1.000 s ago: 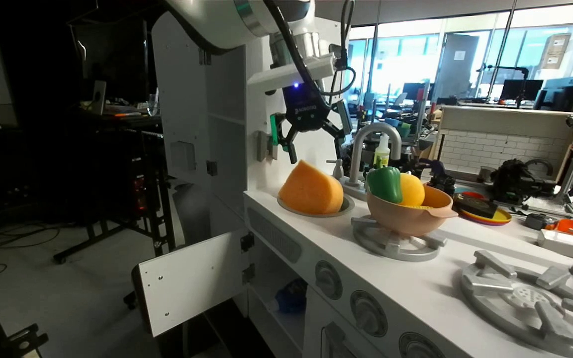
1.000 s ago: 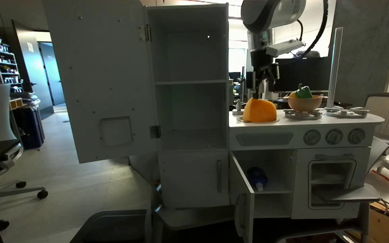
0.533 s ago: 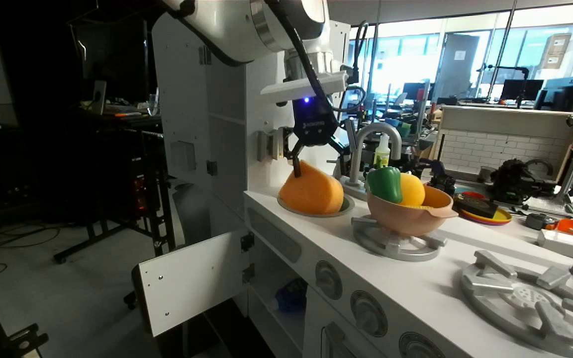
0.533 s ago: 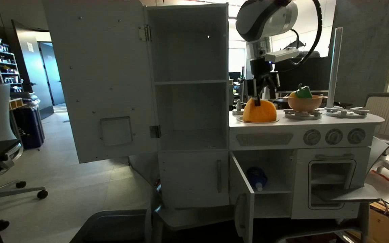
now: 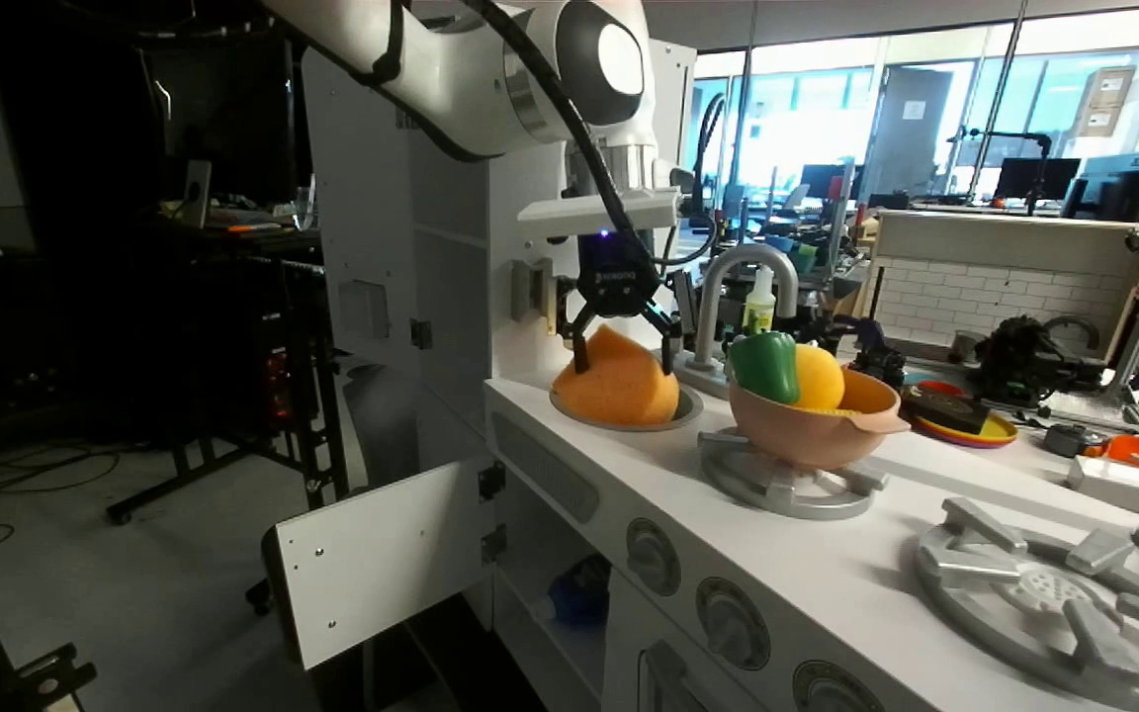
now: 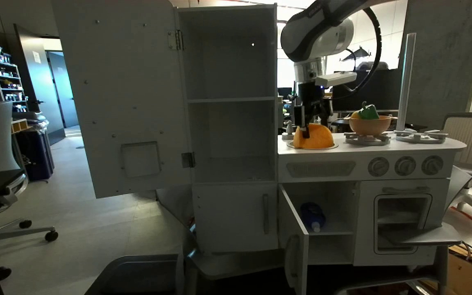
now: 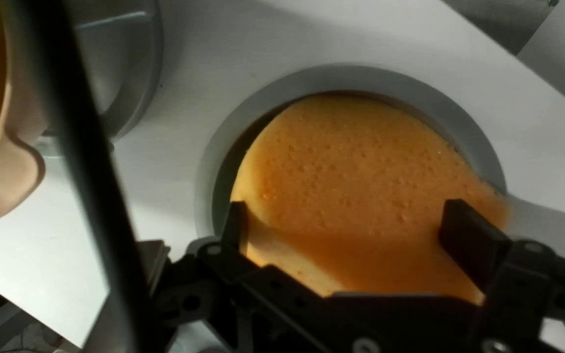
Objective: Put the blue bottle and the orange sponge in the top compartment of the cabinet under the sink the close the cabinet door
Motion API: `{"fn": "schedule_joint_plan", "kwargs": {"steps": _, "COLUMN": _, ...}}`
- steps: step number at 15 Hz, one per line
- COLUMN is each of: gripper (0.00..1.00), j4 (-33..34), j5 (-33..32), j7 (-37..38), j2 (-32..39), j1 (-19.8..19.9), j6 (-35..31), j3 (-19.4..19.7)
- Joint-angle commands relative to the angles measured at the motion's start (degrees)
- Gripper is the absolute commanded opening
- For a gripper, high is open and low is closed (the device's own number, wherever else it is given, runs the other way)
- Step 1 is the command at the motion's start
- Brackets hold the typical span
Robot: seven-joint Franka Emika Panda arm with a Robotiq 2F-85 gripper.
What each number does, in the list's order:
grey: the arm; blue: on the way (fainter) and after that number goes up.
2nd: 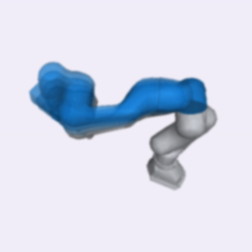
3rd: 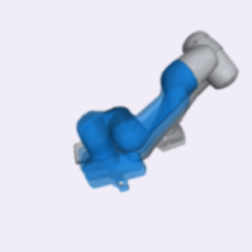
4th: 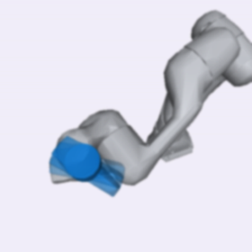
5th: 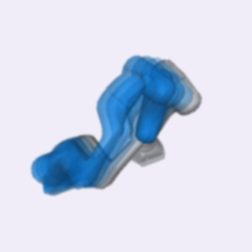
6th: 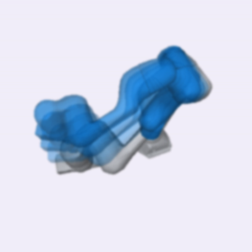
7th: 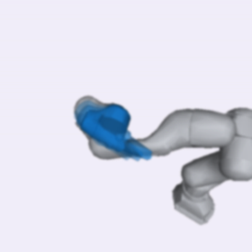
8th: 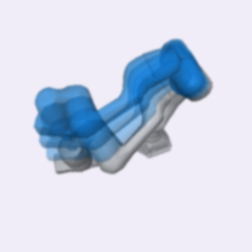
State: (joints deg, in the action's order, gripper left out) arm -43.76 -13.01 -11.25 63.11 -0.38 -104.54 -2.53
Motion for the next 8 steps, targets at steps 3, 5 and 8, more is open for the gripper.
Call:
{"fn": "schedule_joint_plan", "kwargs": {"steps": 3, "gripper": 1.00, "j4": 6.7, "j5": 0.8, "j7": -0.7, "j2": 5.6, "j1": -0.2, "j6": 0.9, "j3": -0.8}}
{"fn": "schedule_joint_plan", "kwargs": {"steps": 5, "gripper": 1.00, "j4": 7.7, "j5": 0.8, "j7": -0.7, "j2": 6.7, "j1": -0.4, "j6": 1.1, "j3": -0.9}}
{"fn": "schedule_joint_plan", "kwargs": {"steps": 8, "gripper": 1.00, "j4": 8.9, "j5": 0.6, "j7": -0.8, "j2": 8.3, "j1": -0.7, "j6": 1.1, "j3": -0.8}}
